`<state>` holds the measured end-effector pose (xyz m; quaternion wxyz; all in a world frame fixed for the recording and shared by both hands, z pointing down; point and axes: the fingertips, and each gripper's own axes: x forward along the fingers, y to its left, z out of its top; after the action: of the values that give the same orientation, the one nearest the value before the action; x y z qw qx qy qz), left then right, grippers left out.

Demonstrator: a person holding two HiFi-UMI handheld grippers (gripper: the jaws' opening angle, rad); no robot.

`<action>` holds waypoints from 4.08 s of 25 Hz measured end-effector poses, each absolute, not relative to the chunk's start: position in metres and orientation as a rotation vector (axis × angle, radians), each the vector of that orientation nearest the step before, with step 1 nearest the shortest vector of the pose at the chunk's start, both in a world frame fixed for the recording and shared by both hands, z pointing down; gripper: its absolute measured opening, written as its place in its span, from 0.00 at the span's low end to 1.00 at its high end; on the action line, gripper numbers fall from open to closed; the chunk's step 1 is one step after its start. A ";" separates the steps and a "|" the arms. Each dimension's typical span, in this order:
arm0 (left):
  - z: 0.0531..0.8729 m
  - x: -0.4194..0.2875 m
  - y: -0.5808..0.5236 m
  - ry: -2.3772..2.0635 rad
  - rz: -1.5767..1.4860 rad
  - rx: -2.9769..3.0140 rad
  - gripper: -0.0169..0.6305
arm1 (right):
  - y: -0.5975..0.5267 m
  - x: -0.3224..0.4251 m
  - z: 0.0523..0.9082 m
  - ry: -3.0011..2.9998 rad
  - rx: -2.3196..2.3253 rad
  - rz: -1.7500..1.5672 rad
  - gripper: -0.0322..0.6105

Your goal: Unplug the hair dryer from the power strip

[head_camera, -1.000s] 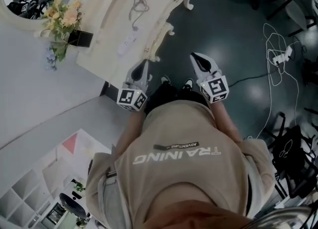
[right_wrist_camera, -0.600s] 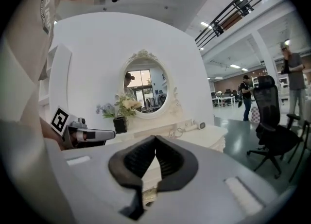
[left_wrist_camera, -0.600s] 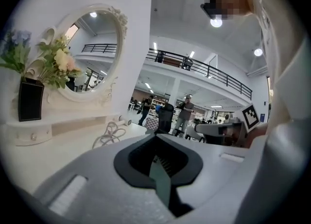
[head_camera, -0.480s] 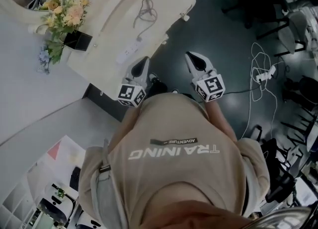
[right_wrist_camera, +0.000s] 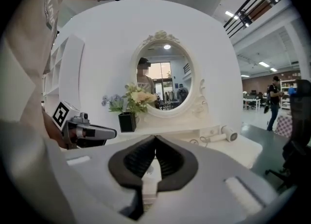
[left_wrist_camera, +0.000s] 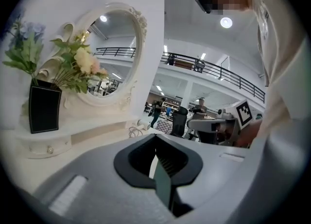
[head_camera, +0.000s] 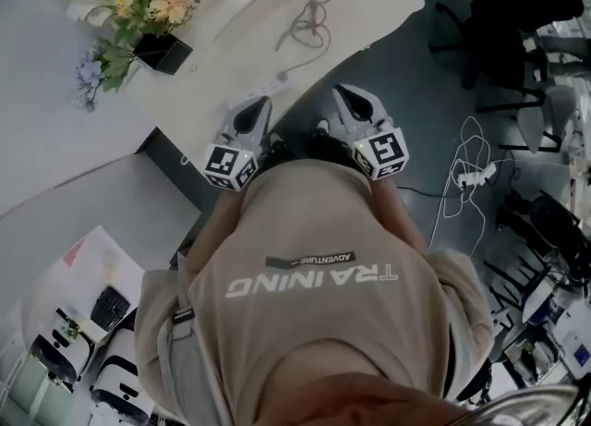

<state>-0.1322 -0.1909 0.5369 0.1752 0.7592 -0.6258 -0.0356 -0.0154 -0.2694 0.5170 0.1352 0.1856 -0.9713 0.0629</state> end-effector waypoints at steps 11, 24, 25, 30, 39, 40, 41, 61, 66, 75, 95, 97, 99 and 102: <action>0.554 -0.156 -0.213 -2.079 -0.068 1.780 0.04 | -0.308 -0.057 0.556 -2.780 -0.010 0.224 0.06; 0.558 -0.177 -0.254 -2.232 0.010 1.607 0.04 | -0.324 -0.097 0.576 -2.733 -0.423 0.240 0.06; 0.562 -0.178 -0.253 -2.222 0.012 1.609 0.04 | -0.320 -0.099 0.576 -2.731 -0.436 0.233 0.06; 0.589 -0.177 -0.247 -2.119 0.056 1.656 0.04 | -0.294 -0.101 0.576 -2.695 -0.479 0.187 0.06; 0.684 -0.175 -0.237 -1.880 0.314 1.651 0.04 | -0.271 -0.094 0.635 -2.536 -0.411 0.222 0.06; 0.691 -0.175 -0.236 -1.859 0.336 1.646 0.04 | -0.269 -0.093 0.644 -2.515 -0.405 0.213 0.06; 0.698 -0.176 -0.236 -1.840 0.356 1.644 0.04 | -0.268 -0.093 0.652 -2.496 -0.399 0.197 0.06; 0.724 -0.173 -0.232 -1.740 0.526 1.617 0.04 | -0.274 -0.137 0.689 -2.483 -0.239 0.172 0.18; 0.723 -0.172 -0.230 -1.737 0.526 1.610 0.04 | -0.266 -0.144 0.694 -2.465 -0.273 0.170 0.21; 0.723 -0.173 -0.230 -1.710 0.509 1.613 0.04 | -0.271 -0.162 0.710 -2.420 -0.192 0.146 0.19; 0.721 -0.174 -0.227 -1.751 0.480 1.595 0.04 | -0.270 -0.167 0.656 -2.542 -0.309 0.058 0.15; 0.722 -0.172 -0.226 -1.758 0.475 1.591 0.04 | -0.273 -0.166 0.639 -2.572 -0.321 0.079 0.15; 0.721 -0.171 -0.226 -1.757 0.466 1.577 0.04 | -0.277 -0.164 0.622 -2.595 -0.336 0.102 0.15; 0.716 -0.174 -0.225 -1.767 0.457 1.563 0.04 | -0.281 -0.164 0.598 -2.641 -0.359 0.141 0.15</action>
<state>-0.1743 -0.2253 0.7156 0.3612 0.6066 -0.6857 0.1773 -0.1641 -0.2814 0.5978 0.2344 -0.1306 -0.9620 0.0512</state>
